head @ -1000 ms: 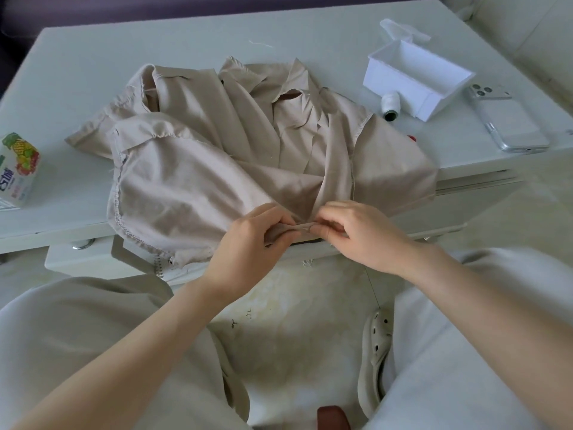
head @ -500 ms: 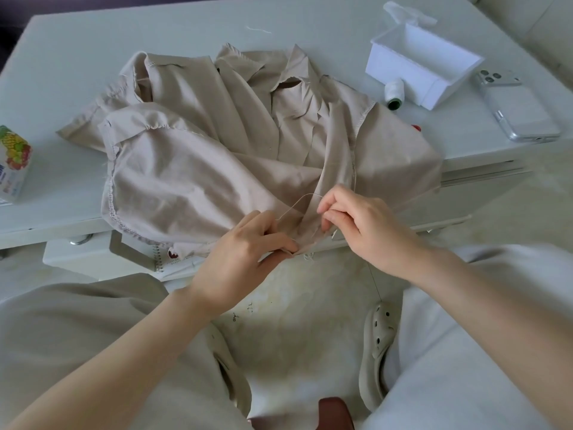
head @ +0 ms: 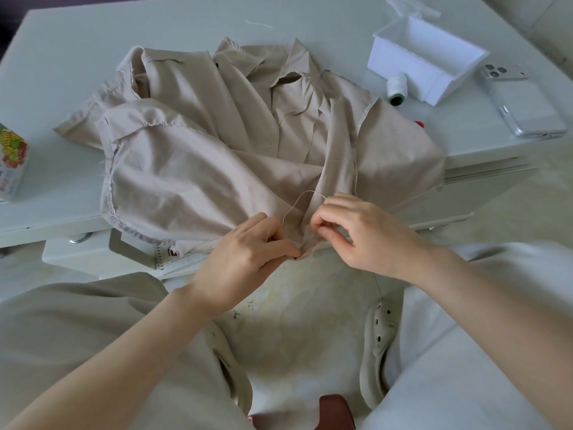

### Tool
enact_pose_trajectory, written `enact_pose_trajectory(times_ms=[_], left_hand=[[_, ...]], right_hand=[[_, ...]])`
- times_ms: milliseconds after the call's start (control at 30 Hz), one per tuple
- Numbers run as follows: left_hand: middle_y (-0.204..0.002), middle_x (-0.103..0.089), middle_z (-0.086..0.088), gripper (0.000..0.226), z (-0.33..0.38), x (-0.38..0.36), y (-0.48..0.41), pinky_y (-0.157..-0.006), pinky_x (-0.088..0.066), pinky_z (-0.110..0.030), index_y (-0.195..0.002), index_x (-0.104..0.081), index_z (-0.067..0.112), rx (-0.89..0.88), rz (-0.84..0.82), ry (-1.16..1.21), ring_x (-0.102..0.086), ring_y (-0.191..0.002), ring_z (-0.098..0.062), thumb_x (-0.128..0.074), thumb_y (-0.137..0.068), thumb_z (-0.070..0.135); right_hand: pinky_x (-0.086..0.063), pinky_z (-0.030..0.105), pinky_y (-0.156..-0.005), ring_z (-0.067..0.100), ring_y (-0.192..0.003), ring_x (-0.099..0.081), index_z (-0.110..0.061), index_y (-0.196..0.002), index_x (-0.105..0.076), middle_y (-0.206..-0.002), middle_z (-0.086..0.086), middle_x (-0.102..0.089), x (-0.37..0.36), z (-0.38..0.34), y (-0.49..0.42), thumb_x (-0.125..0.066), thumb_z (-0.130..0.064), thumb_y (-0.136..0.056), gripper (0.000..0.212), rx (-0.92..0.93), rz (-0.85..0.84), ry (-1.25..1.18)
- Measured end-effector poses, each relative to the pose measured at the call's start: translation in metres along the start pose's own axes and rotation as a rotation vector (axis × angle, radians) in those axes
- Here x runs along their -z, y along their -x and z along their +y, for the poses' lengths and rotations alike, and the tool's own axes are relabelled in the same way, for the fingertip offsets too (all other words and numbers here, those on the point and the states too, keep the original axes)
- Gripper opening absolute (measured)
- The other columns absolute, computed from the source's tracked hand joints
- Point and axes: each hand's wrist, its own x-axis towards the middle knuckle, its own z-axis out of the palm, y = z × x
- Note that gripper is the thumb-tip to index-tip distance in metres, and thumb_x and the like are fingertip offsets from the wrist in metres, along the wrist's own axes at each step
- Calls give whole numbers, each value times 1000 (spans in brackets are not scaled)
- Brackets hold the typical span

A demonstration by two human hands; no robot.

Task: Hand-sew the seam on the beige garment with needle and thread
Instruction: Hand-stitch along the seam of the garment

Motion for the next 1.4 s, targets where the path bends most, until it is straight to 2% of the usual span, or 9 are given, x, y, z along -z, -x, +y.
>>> enact_pose_trajectory(times_ms=[367, 533, 667, 767, 833, 900, 1067, 1233, 1400], left_hand=[[-79, -48, 2, 18, -3, -1, 1, -63, -35, -20, -88, -72, 13, -3, -19, -1, -41, -73, -14, -54, -91, 15], [-80, -53, -1, 15, -3, -3, -3, -61, -43, -30, -87, -72, 12, 33, -2, 29, -48, -71, -18, -57, -89, 15], [-81, -49, 2, 14, -2, -4, -6, -62, -42, -27, -86, -69, 12, 51, 20, 34, -47, -72, -17, -56, -90, 14], [-84, -42, 8, 19, -1, -3, -8, -66, -36, -15, -87, -68, 12, 106, 48, 81, -43, -73, -11, -50, -90, 14], [-85, -43, 10, 17, -2, -1, -10, -65, -40, -17, -90, -66, 15, 158, 58, 130, -46, -73, -10, -49, -88, 17], [-86, -45, 10, 15, -4, 0, -12, -64, -42, -20, -93, -64, 19, 175, 52, 153, -47, -73, -9, -50, -88, 18], [-87, -39, 20, 11, -2, -1, -18, -68, -34, -9, -92, -69, 14, 164, 36, 143, -39, -76, 3, -62, -86, 9], [-89, -45, 16, 13, 0, -1, -23, -69, -41, -13, -92, -69, 16, 159, 60, 184, -46, -78, 0, -62, -85, 7], [-91, -51, 11, 18, 2, -3, -25, -65, -48, -28, -92, -67, 17, 176, 43, 200, -52, -78, -7, -51, -88, 23]], right_hand=[[-40, 23, -71, 15, -76, -46, -9, -82, -62, -77, 0, -54, -4, 0, 0, -52, -5, -87, 12, 38, -19, 78], [-45, 31, -62, 13, -75, -42, -9, -81, -62, -76, 1, -52, -7, -6, -1, -42, -9, -88, 21, 84, -25, 104], [-40, 22, -68, 10, -76, -42, -8, -80, -64, -75, 0, -54, -13, -6, -1, -44, -11, -89, 22, 89, -43, 78], [-37, 10, -72, -1, -76, -44, -9, -85, -67, -78, -8, -54, -10, -4, -2, -53, -9, -89, 14, -37, -20, -83], [-36, 6, -71, -6, -74, -48, -8, -88, -67, -80, -10, -55, -9, -5, -3, -60, -3, -88, 9, -126, 19, -186], [-39, 9, -69, -3, -73, -53, -8, -91, -66, -80, -9, -58, -9, -7, -4, -58, -3, -90, 10, -186, 45, -273], [-47, 13, -74, -2, -74, -62, -13, -92, -66, -81, -15, -64, -6, -10, -6, -55, -1, -93, 16, -304, 111, -447], [-54, 27, -79, 11, -79, -67, -19, -92, -62, -86, 2, -69, -5, -11, -10, -64, 0, -86, 20, -456, 225, -610], [-53, 23, -72, 14, -72, -67, -24, -88, -59, -78, -2, -68, 1, -10, -13, -75, 0, -75, 32, -541, 365, -663]])
